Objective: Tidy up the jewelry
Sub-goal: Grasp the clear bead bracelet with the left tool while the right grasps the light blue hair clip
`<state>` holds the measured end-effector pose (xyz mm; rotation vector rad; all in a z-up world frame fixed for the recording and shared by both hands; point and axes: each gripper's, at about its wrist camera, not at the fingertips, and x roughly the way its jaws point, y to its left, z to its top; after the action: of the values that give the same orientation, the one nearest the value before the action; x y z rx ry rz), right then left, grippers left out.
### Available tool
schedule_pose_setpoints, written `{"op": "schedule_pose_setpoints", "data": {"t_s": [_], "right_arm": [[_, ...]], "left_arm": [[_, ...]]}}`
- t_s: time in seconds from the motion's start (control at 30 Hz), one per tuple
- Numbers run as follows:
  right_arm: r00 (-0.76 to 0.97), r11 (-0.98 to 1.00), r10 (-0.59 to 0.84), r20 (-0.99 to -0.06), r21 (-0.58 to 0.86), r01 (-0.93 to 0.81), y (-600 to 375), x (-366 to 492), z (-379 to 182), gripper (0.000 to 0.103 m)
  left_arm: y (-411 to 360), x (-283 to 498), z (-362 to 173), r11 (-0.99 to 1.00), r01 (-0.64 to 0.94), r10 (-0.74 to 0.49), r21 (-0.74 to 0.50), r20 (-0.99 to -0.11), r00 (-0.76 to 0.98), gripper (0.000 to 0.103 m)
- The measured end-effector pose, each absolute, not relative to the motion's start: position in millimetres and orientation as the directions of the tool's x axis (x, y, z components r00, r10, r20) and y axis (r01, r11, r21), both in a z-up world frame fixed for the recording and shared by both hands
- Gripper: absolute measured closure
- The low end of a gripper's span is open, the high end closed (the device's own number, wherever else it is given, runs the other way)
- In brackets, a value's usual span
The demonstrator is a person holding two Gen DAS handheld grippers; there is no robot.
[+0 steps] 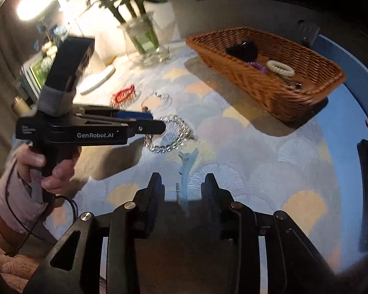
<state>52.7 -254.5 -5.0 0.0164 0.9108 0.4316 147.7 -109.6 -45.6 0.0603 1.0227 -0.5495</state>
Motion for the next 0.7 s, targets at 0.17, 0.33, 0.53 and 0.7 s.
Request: {"op": "schedule_pose_setpoints", "data": {"t_s": [0.17,0.33,0.53,0.7], "right_arm": [[0.549,0.931,0.264,-0.793,0.061,-0.359,-233.4,50.6,-19.0,0.07],[0.567,0.935,0.198,-0.8,-0.019,-0.353,-225.7,52.3,-20.6,0.094],[0.564,0.935,0.242,-0.789,0.034,-0.354,-233.6,51.2,-16.0,0.094],[0.594,0.929,0.294,-0.749,0.077,-0.362,-243.0,45.9,4.2,0.094]], "left_arm": [[-121.8,145.3,-46.7,0.868,0.482,-0.356,-0.116,-0.823,0.443,0.067],[-133.7,139.2,-45.2,0.866,0.5,-0.301,-0.02,-0.819,0.488,0.096],[-117.3,129.8,-30.7,0.861,0.5,-0.367,-0.088,-0.789,0.493,0.096],[-99.8,125.4,-3.8,0.842,0.515,-0.449,-0.162,-0.74,0.501,0.096]]}}
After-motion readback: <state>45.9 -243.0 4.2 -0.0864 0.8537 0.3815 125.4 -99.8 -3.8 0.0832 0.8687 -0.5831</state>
